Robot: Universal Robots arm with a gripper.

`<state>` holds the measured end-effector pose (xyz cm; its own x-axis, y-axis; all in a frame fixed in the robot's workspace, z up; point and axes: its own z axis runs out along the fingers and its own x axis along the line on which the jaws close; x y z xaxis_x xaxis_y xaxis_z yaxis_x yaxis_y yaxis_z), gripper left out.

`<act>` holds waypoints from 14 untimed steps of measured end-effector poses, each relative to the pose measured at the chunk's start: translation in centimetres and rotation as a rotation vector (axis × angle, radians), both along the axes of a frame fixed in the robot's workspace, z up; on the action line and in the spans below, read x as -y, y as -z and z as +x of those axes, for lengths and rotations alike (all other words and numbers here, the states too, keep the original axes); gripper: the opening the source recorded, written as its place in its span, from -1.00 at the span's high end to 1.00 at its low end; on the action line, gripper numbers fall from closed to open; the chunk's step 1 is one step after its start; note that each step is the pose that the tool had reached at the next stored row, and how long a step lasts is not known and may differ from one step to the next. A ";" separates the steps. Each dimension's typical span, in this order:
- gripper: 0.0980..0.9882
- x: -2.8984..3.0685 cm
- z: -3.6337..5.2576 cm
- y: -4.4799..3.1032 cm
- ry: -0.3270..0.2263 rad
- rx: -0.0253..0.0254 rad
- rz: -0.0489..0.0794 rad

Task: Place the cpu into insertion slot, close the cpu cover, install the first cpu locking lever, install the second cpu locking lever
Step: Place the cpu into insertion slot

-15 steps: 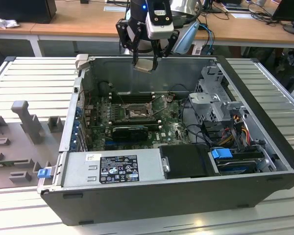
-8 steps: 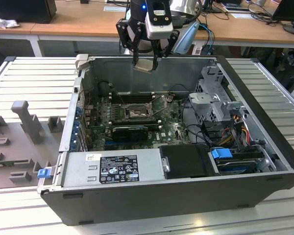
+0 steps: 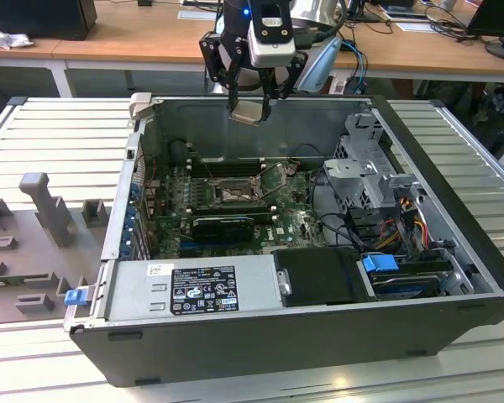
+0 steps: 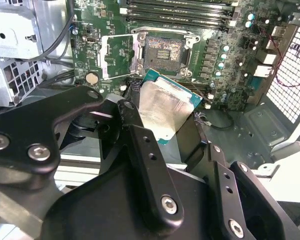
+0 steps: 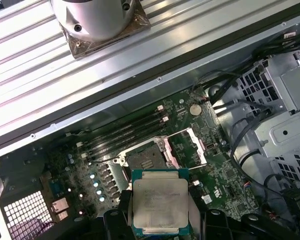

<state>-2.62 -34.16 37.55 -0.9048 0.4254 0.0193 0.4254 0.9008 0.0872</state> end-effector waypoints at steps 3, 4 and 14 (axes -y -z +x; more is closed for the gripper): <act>0.02 0.00 0.00 0.00 0.010 0.0000 0.000; 0.02 0.00 0.00 0.00 0.013 0.0000 0.000; 0.02 0.00 0.00 0.01 0.041 0.0000 0.000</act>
